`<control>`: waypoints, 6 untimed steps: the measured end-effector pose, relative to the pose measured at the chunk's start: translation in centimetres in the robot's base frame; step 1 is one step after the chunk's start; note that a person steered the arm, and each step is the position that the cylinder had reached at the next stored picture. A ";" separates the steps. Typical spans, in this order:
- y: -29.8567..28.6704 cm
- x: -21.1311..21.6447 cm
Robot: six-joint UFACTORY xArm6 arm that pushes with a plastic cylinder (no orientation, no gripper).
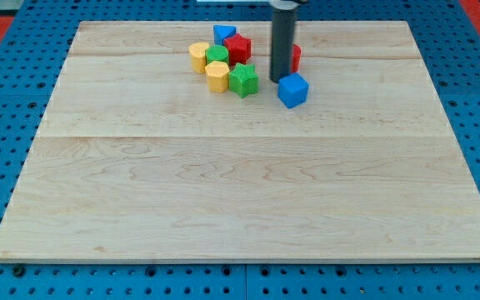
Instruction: Slightly push the blue cube upwards
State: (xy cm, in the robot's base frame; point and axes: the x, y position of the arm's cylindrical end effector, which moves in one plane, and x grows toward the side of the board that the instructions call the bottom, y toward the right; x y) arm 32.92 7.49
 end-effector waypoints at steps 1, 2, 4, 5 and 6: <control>0.1 2.2; 6.2 1.5; 7.5 8.0; 4.4 7.5; 10.5 7.5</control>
